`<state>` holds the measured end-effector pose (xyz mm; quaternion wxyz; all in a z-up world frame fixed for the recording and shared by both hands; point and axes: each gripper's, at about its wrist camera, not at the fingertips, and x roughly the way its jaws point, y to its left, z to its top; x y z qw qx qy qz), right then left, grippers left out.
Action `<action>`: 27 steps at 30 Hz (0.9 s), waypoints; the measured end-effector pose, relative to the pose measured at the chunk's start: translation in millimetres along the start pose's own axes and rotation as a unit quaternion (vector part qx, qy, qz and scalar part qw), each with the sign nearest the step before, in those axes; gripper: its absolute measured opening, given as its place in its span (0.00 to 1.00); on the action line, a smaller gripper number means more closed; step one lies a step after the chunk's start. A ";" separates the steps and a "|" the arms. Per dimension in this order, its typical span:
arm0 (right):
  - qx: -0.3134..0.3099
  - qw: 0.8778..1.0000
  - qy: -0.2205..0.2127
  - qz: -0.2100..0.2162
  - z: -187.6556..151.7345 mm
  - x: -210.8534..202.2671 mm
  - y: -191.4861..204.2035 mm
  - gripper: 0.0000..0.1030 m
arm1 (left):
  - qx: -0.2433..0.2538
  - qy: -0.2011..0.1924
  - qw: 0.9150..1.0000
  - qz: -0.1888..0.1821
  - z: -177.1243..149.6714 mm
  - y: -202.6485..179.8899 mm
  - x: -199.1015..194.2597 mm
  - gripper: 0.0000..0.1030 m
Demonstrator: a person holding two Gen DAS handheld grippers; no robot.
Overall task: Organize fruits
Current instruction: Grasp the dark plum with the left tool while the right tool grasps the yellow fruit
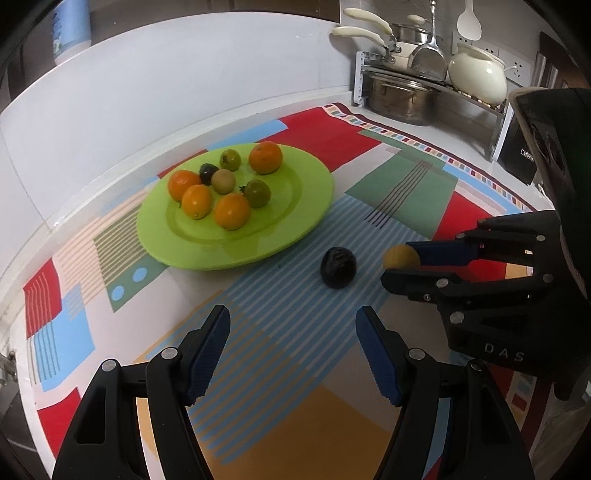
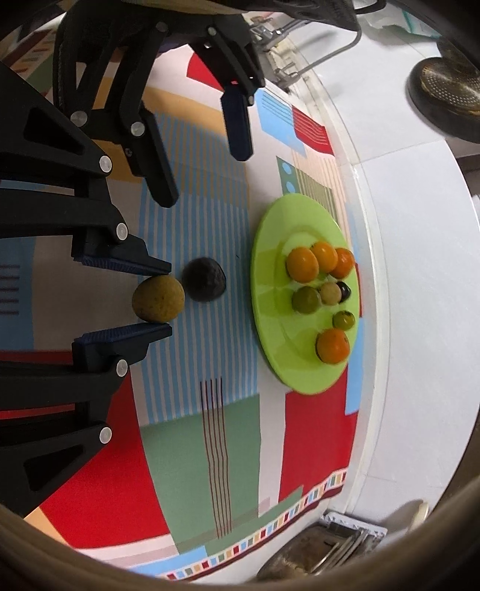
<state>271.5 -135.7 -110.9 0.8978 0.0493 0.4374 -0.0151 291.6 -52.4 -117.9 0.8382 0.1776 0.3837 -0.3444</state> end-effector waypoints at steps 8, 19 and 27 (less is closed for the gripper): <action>0.021 1.000 -0.011 -0.013 1.8 -6.9 -23.4 0.26 | -0.017 0.001 1.000 -0.017 12.2 -12.1 12.4 0.67; 0.034 0.999 -0.018 -0.009 -1.0 -12.4 -43.2 0.26 | -0.046 0.019 0.999 -0.008 22.2 -24.1 41.1 0.49; 0.031 0.999 -0.016 0.002 2.3 -6.5 -55.6 0.26 | -0.051 0.026 0.998 0.009 25.6 -28.7 52.7 0.31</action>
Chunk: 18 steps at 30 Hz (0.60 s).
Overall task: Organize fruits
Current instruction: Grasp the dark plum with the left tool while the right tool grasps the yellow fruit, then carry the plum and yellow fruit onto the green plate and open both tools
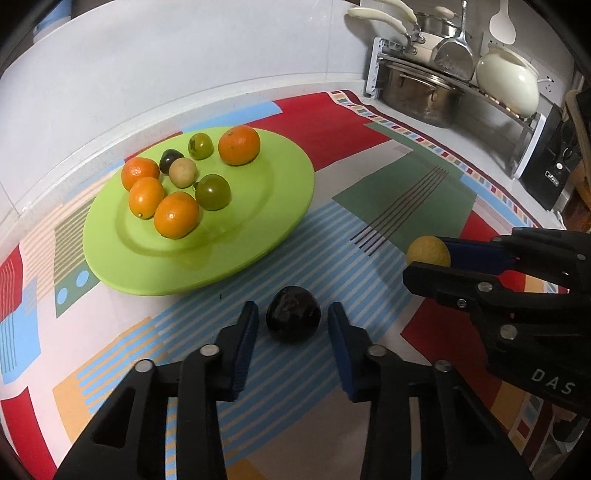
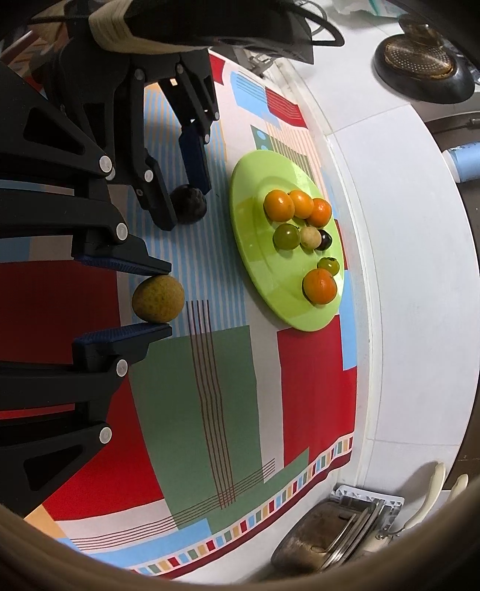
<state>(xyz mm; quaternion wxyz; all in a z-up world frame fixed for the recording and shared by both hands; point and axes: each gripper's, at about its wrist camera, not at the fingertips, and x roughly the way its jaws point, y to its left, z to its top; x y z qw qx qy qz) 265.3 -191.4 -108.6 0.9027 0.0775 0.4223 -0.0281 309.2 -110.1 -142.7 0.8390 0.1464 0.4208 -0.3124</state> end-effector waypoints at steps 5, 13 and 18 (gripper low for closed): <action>-0.005 1.000 0.001 0.005 0.7 1.3 -1.5 0.27 | -0.005 0.000 1.000 0.002 1.1 -1.1 1.0 0.28; -0.012 1.000 -0.003 0.013 1.7 -1.7 -0.5 0.27 | -0.014 -0.018 1.000 0.011 1.1 -4.2 -21.8 0.28; -0.015 1.000 -0.013 0.018 2.8 -10.6 2.6 0.27 | -0.026 -0.032 0.999 0.015 0.7 -1.7 -39.4 0.28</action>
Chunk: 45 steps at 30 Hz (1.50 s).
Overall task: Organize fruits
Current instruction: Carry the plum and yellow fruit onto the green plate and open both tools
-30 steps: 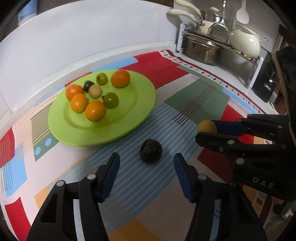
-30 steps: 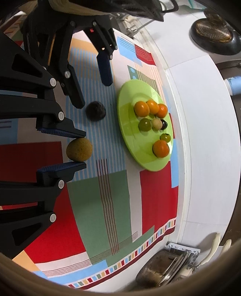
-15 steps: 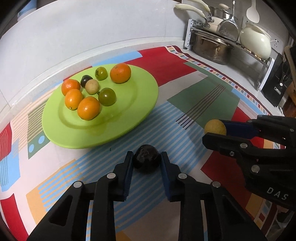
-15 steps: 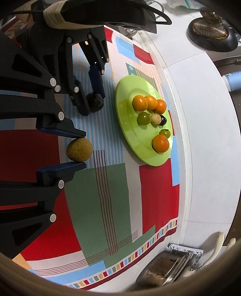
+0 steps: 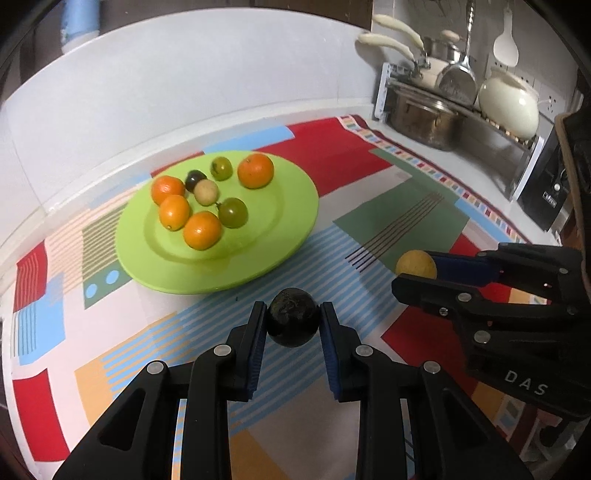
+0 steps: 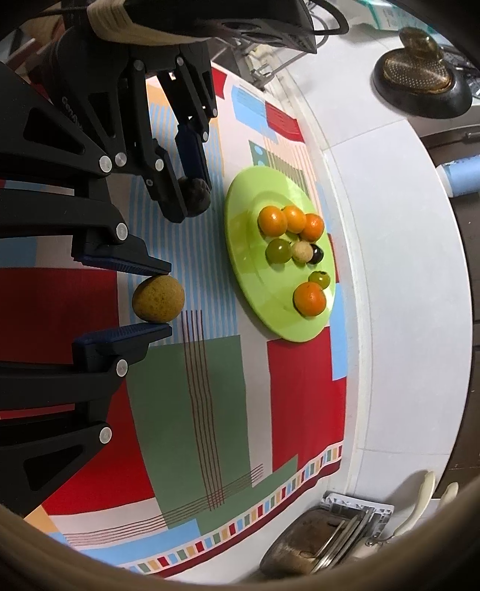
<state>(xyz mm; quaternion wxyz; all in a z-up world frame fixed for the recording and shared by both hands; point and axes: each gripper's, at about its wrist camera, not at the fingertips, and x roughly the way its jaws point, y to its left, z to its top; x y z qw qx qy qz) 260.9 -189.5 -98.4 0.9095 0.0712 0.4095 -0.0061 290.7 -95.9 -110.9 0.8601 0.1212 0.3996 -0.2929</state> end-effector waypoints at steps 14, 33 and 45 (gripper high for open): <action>-0.008 0.999 -0.041 0.016 7.2 -31.9 19.2 0.27 | -0.019 -0.040 0.998 0.034 1.3 9.0 -53.5 0.28; -0.029 0.993 -0.108 0.031 36.2 -70.8 36.3 0.27 | -0.024 -0.112 0.992 0.059 28.5 12.7 -102.0 0.28; -0.030 0.991 -0.123 0.031 61.3 -66.8 31.0 0.27 | -0.032 -0.126 0.989 0.065 56.0 22.8 -93.4 0.28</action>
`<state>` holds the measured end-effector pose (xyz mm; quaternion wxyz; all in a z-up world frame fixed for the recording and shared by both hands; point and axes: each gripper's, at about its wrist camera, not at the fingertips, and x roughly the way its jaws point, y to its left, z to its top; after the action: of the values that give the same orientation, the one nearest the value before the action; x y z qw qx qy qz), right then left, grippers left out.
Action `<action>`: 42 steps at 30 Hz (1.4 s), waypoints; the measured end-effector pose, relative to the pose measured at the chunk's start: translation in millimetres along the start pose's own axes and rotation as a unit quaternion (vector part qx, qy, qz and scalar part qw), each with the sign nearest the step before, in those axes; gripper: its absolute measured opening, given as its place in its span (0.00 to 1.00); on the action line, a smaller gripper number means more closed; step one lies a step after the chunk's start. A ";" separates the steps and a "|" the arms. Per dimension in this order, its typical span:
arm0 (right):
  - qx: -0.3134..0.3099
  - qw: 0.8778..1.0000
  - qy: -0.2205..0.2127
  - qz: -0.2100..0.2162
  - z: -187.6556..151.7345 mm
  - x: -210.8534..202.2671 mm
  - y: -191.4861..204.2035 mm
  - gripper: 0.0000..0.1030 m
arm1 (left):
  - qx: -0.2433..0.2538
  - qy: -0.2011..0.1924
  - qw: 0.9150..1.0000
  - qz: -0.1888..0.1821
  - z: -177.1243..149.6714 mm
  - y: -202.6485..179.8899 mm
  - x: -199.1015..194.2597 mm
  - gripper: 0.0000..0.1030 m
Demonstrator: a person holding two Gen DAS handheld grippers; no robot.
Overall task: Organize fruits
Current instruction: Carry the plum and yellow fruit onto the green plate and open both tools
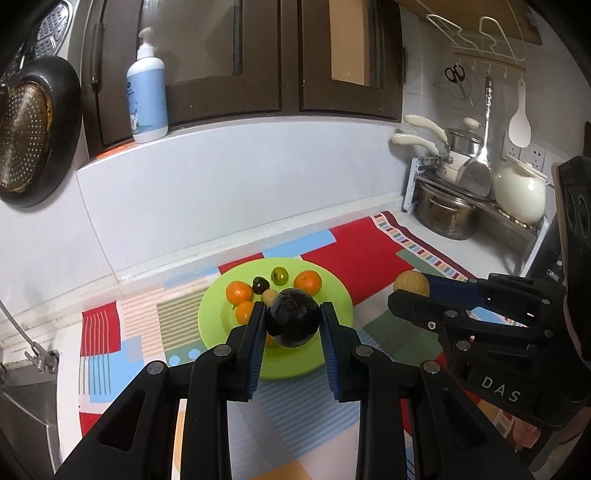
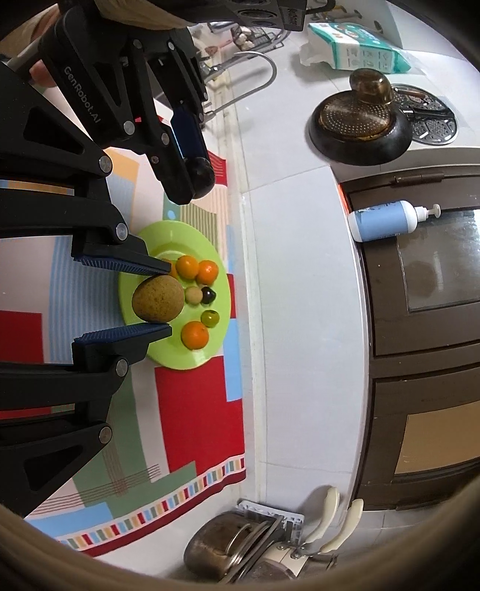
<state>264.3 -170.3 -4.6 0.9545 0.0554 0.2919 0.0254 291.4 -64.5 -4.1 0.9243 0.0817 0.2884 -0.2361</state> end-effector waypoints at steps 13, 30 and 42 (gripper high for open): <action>-0.003 1.000 0.008 0.005 24.7 43.5 -13.3 0.27 | -0.017 0.014 1.000 0.009 17.8 21.5 48.1 0.28; -0.011 0.997 0.070 0.024 29.9 131.2 -28.3 0.27 | -0.041 0.072 0.997 0.005 10.8 45.3 129.7 0.28; -0.001 0.995 0.101 0.026 22.7 168.8 -42.6 0.27 | -0.034 0.099 0.995 -0.007 6.5 45.7 164.8 0.30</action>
<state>417.5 -201.0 -84.6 0.9192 0.0588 0.3854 0.0565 435.8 -90.5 -92.3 0.8920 0.0710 0.3865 -0.2235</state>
